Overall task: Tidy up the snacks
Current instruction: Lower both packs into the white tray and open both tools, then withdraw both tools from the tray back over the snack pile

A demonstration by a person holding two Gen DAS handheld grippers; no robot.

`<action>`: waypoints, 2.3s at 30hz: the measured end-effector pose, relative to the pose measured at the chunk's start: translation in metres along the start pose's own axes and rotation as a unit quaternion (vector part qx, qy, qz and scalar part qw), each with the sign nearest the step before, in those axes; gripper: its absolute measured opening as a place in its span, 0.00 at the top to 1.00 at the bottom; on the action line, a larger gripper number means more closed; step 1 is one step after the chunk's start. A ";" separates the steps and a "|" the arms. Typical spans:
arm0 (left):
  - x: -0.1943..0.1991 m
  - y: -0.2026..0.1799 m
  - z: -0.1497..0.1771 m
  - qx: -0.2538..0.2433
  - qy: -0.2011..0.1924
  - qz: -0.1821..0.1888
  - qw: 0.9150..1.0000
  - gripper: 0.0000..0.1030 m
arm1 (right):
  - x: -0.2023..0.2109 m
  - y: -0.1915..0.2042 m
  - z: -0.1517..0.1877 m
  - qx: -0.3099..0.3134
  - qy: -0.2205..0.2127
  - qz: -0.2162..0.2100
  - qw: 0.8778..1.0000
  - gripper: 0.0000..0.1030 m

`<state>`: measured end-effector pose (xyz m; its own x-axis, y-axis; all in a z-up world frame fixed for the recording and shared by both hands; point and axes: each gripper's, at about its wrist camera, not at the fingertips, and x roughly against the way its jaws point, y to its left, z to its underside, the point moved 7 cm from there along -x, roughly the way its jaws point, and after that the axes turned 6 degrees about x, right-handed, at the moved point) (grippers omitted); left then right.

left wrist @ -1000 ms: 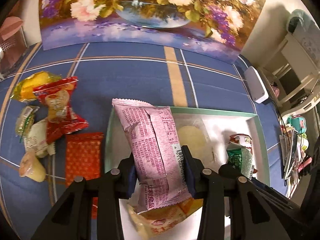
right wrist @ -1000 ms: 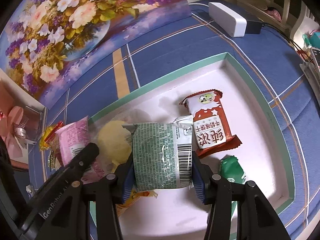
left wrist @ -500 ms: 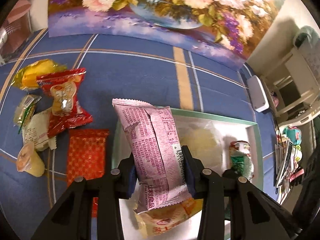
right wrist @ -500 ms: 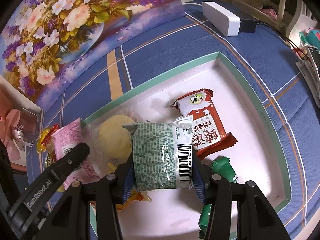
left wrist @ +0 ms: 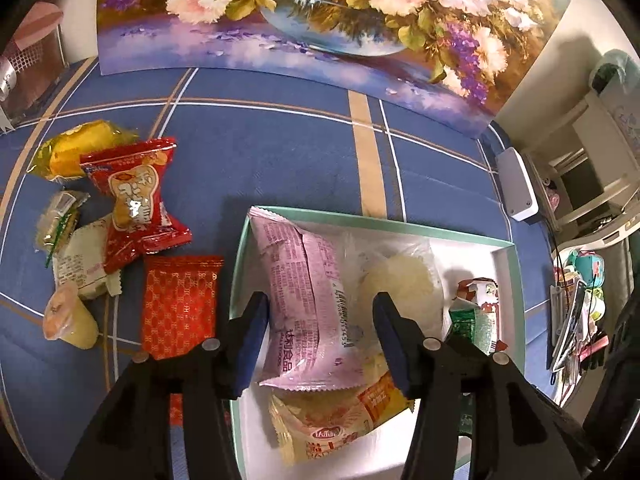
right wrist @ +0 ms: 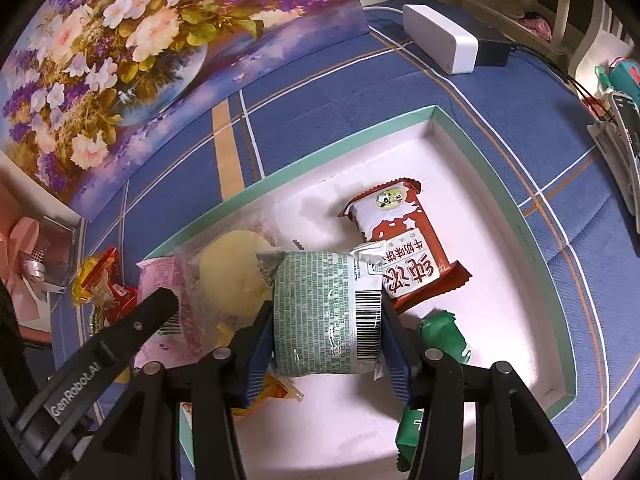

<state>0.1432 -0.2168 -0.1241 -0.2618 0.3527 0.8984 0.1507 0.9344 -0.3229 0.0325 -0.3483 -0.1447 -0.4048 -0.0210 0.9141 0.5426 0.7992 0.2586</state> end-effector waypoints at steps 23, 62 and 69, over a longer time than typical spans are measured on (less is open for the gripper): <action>0.016 0.036 -0.006 0.000 -0.028 -0.092 0.995 0.20 | 0.011 0.009 -0.003 0.025 -0.009 0.026 0.999 0.45; 0.080 0.152 -0.014 0.049 -0.097 -0.177 0.978 0.11 | 0.021 0.080 0.001 0.112 -0.025 0.040 0.993 0.01; 0.103 0.192 -0.016 0.091 -0.109 -0.169 0.975 0.11 | 0.019 0.130 0.011 0.152 -0.019 0.001 0.988 0.01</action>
<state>0.1602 -0.0019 -0.0894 -0.4673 0.0063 0.8841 -0.1462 0.9857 -0.0843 0.0870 -0.2382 -0.0973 -0.4339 -0.0017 0.9010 0.2991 0.9430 0.1458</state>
